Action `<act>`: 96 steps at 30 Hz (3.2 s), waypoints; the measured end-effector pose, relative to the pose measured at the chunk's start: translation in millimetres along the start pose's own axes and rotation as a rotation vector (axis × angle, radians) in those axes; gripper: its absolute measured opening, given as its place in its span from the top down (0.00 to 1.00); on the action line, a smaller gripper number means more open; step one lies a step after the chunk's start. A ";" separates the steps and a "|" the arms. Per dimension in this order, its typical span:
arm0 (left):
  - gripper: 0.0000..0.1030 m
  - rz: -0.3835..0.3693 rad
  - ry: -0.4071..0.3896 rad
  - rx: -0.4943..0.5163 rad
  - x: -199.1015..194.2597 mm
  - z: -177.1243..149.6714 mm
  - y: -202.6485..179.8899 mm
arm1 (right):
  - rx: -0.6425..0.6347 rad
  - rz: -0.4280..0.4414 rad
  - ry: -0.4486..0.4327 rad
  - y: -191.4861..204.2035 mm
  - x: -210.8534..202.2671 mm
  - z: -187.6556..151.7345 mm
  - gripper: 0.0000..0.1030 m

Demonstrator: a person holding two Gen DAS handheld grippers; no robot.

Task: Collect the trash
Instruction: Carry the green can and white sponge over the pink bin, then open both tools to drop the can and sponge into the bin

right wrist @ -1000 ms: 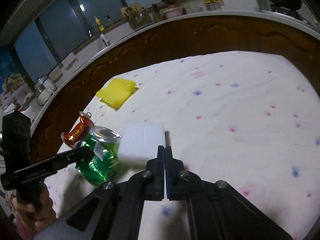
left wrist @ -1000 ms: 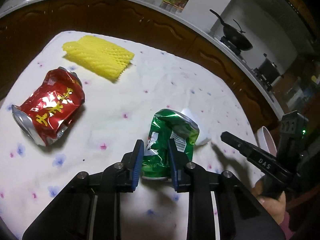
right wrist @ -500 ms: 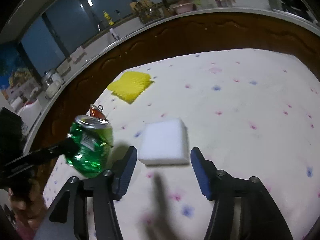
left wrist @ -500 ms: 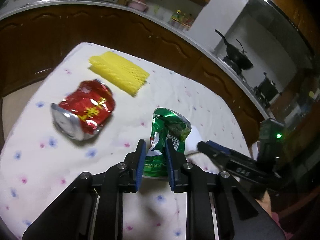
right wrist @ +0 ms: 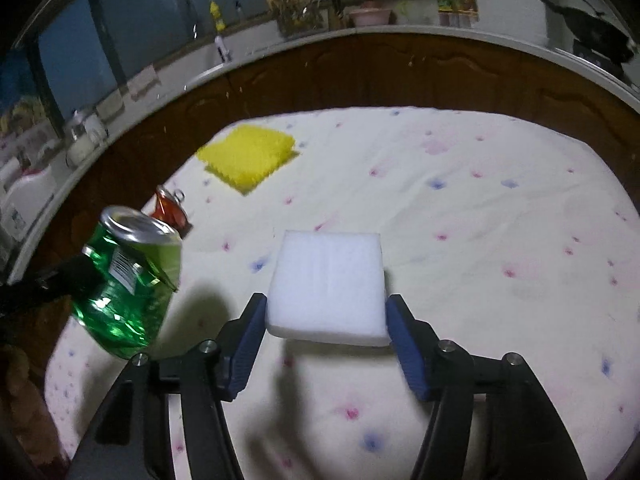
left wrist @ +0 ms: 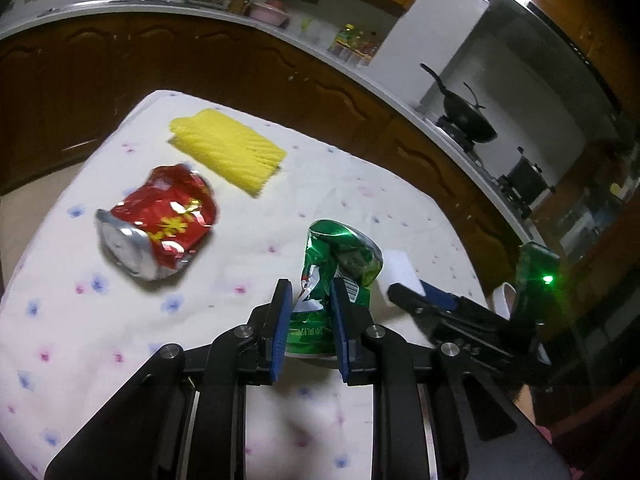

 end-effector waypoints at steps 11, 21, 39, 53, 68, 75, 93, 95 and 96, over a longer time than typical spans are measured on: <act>0.83 -0.101 0.041 0.095 23.5 -13.6 -78.4 | 0.144 -0.032 -0.096 -72.7 -84.2 -17.0 0.40; 0.83 -0.186 0.088 0.201 48.6 -33.1 -160.0 | 0.213 -0.096 -0.184 -126.1 -155.0 -35.8 0.40; 0.83 -0.277 0.140 0.327 73.3 -54.9 -265.9 | 0.299 -0.167 -0.289 -186.0 -230.7 -56.1 0.40; 0.83 -0.336 0.164 0.386 96.7 -60.0 -328.0 | 0.374 -0.239 -0.338 -242.2 -268.8 -70.2 0.40; 0.83 -0.398 0.183 0.430 124.6 -63.2 -400.8 | 0.464 -0.334 -0.367 -310.6 -297.4 -89.8 0.40; 0.83 -0.413 0.199 0.452 142.9 -66.9 -437.3 | 0.483 -0.353 -0.373 -333.0 -303.3 -93.1 0.40; 0.83 -0.361 0.274 0.456 214.7 -88.4 -471.5 | 0.516 -0.373 -0.313 -375.7 -279.1 -95.8 0.40; 0.83 -0.356 0.277 0.460 218.7 -90.3 -472.7 | 0.517 -0.374 -0.310 -377.5 -277.5 -96.9 0.40; 0.83 -0.354 0.281 0.462 221.0 -91.7 -473.4 | 0.517 -0.375 -0.307 -378.4 -276.4 -95.9 0.40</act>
Point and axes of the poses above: each gripper's, at about its wrist camera, not at the fingertips, and x roughly the way its jaws point, y to its left, z to its top, the point moved 8 cm from there along x, roughly the way its jaws point, and after that the axes turned 2 degrees about x, right-handed, at the moved point
